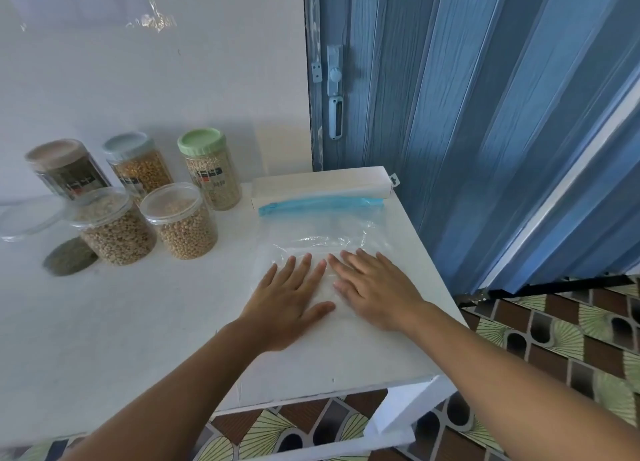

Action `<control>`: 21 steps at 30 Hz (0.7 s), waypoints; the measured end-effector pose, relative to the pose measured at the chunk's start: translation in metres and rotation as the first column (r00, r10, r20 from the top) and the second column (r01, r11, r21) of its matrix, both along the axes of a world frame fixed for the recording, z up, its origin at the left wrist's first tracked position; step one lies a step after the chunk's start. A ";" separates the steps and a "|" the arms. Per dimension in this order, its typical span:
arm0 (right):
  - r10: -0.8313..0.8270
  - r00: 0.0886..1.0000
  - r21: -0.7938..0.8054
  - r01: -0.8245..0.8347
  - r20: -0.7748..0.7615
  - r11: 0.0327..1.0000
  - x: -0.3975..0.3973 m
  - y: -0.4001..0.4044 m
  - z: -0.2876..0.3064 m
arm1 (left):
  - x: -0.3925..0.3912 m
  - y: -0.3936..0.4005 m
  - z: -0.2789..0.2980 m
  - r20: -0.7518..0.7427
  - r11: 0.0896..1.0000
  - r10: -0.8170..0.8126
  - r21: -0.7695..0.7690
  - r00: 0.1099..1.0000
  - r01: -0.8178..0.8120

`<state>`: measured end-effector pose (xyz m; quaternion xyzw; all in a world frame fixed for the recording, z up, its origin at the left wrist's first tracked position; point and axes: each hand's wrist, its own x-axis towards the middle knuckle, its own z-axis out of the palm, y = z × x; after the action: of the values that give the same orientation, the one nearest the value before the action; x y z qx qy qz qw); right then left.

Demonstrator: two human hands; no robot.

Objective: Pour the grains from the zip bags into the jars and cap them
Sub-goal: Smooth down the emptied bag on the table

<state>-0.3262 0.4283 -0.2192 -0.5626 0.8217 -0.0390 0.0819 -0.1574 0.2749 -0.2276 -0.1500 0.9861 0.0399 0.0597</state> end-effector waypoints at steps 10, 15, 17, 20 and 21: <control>0.009 1.000 0.043 -0.010 0.019 0.999 -0.001 0.003 -0.003 | 0.003 -0.003 0.000 -0.012 0.998 0.014 0.057 1.000 -0.013; 0.021 0.980 -0.176 -0.057 -0.200 0.983 0.002 0.006 -0.004 | 0.002 -0.002 -0.001 0.012 0.999 0.017 0.028 1.000 -0.018; 0.061 0.972 -0.239 -0.117 -0.228 0.964 0.004 0.012 0.000 | 0.001 -0.003 -0.001 0.018 0.999 0.023 0.035 1.000 -0.024; 0.098 0.988 -0.103 -0.110 -0.117 0.989 0.004 0.026 0.010 | -0.001 -0.004 -0.002 0.027 0.998 0.027 0.047 0.999 -0.028; 0.111 0.989 -0.043 -0.116 -0.094 0.992 0.002 0.030 0.009 | -0.001 -0.005 -0.001 0.030 0.998 0.028 0.063 0.999 -0.029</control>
<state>-0.3241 0.4586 -0.2104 -0.6115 0.7900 -0.0282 0.0328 -0.1581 0.2701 -0.2288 -0.1627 0.9811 0.0697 0.0784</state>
